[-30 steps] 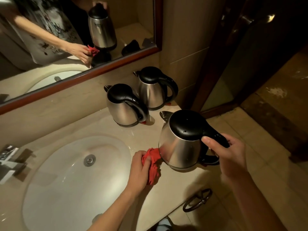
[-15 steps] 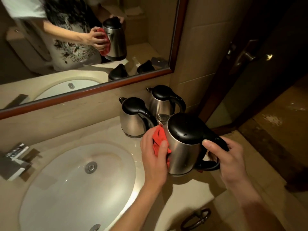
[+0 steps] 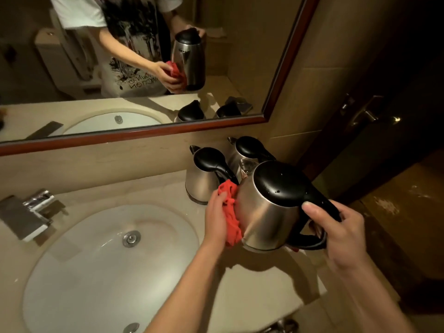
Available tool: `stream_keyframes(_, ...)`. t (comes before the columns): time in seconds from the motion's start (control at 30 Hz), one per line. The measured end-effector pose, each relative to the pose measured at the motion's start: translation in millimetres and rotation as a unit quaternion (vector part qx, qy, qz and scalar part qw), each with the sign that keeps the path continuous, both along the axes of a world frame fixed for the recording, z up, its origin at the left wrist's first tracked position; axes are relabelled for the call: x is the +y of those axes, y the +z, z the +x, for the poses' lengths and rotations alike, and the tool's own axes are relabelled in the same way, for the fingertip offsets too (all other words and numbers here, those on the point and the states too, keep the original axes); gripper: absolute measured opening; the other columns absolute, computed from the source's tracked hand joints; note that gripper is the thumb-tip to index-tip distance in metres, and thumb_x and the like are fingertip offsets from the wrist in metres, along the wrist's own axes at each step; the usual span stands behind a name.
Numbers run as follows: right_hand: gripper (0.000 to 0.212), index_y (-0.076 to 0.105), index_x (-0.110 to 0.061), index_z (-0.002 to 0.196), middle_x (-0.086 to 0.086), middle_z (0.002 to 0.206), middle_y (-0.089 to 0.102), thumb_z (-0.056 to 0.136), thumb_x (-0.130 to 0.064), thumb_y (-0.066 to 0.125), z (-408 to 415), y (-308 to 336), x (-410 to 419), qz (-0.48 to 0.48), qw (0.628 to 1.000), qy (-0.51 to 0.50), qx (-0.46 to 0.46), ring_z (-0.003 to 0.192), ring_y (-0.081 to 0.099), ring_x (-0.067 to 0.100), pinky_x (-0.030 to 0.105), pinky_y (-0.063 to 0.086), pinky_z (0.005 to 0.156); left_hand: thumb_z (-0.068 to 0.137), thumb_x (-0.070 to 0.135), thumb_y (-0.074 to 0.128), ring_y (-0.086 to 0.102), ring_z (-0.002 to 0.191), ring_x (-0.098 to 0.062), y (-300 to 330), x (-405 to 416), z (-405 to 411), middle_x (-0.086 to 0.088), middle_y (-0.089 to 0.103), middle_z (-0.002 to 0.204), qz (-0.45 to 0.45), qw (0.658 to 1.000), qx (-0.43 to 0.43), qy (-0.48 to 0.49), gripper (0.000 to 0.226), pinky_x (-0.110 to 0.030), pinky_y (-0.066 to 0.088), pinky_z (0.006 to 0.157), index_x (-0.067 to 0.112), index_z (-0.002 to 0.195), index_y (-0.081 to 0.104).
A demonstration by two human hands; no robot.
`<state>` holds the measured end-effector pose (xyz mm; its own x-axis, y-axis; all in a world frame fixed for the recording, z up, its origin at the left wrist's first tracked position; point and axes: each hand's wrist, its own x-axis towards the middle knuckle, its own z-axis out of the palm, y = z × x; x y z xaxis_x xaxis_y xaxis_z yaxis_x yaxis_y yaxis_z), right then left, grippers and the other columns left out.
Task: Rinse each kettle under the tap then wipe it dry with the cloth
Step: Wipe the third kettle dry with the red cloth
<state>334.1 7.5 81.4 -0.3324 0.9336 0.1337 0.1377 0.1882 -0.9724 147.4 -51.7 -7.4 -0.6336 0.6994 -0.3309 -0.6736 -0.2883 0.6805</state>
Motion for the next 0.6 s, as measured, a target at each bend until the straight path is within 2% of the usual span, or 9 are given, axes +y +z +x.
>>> stream_keyframes(0.03,0.095,0.056,0.014,0.075,0.032,0.067,0.047,0.053,-0.074,0.087,-2,1,0,-0.002,1.000,0.000,0.003,0.060,0.049,0.036,0.031,0.047,0.051,0.098,0.012,0.047,0.063,0.113,-0.031,0,0,-4,-0.014,0.070,0.113,0.011,0.999,-0.034,-0.003,0.026,-0.042,0.046,0.103,0.007,0.114,0.067)
stream_keyframes(0.1,0.096,0.058,0.014,0.076,0.031,0.068,0.051,0.051,-0.073,0.088,-6,2,-1,-0.009,1.000,-0.003,0.006,0.065,0.052,0.033,0.040,0.047,0.058,0.097,0.007,0.047,0.067,0.091,-0.022,9,-3,3,-0.009,0.071,0.093,-0.013,0.999,-0.013,0.031,0.022,-0.029,0.053,0.082,0.008,0.103,0.068)
stream_keyframes(0.17,0.086,0.058,0.015,0.077,0.031,0.068,0.051,0.055,-0.063,0.088,-13,2,-4,-0.018,1.000,-0.007,0.015,0.066,0.051,0.029,0.041,0.042,0.064,0.097,0.013,0.051,0.061,0.072,-0.013,18,-10,22,-0.003,0.064,0.080,-0.051,0.989,0.083,0.109,0.016,-0.025,0.050,0.061,0.017,0.097,0.066)
stream_keyframes(0.2,0.081,0.057,0.017,0.077,0.033,0.069,0.050,0.058,-0.057,0.085,-17,2,-5,-0.022,0.999,-0.005,0.022,0.065,0.050,0.028,0.040,0.041,0.064,0.096,0.021,0.052,0.061,0.077,-0.016,25,-15,33,-0.005,0.061,0.087,-0.069,0.974,0.158,0.147,0.012,-0.031,0.052,0.064,0.021,0.099,0.064)
stream_keyframes(0.27,0.073,0.054,0.015,0.071,0.030,0.063,0.046,0.061,-0.051,0.084,-25,-1,-7,-0.027,0.999,-0.001,0.037,0.061,0.048,0.024,0.034,0.040,0.060,0.092,0.031,0.049,0.055,0.104,-0.024,33,-19,56,-0.005,0.054,0.108,-0.117,0.904,0.349,0.218,0.020,-0.042,0.048,0.085,0.021,0.107,0.058)
stream_keyframes(0.33,0.061,0.053,0.005,0.061,0.010,0.053,0.045,0.061,-0.046,0.086,-33,-2,-9,-0.029,0.998,-0.002,0.052,0.054,0.044,0.016,0.025,0.038,0.051,0.092,0.033,0.046,0.045,0.116,-0.023,47,-16,72,-0.003,0.049,0.119,-0.131,0.824,0.491,0.252,0.025,-0.039,0.038,0.097,0.017,0.110,0.053)
stream_keyframes(0.43,0.049,0.055,0.001,0.059,0.010,0.056,0.049,0.061,-0.039,0.083,-38,-3,-9,-0.027,0.998,0.003,0.065,0.056,0.043,0.018,0.026,0.037,0.050,0.096,0.039,0.044,0.044,0.118,-0.025,62,-10,73,-0.002,0.050,0.123,-0.129,0.693,0.664,0.249,0.026,-0.042,0.035,0.098,0.020,0.112,0.054)
stream_keyframes(0.47,0.048,0.056,0.000,0.059,0.012,0.057,0.050,0.061,-0.041,0.081,-38,-2,-9,-0.024,0.997,0.008,0.073,0.058,0.043,0.019,0.028,0.038,0.051,0.094,0.038,0.047,0.046,0.117,-0.025,64,-9,68,-0.001,0.052,0.123,-0.130,0.663,0.694,0.246,0.026,-0.043,0.036,0.095,0.022,0.112,0.055)
stream_keyframes(0.6,0.058,0.053,0.008,0.064,0.009,0.055,0.049,0.065,-0.044,0.079,-41,1,-8,-0.013,0.995,0.028,0.098,0.055,0.041,0.017,0.026,0.035,0.049,0.086,0.033,0.056,0.052,0.113,-0.025,90,-13,42,-0.002,0.063,0.114,-0.120,0.625,0.748,0.190,0.026,-0.042,0.037,0.096,0.019,0.107,0.065)
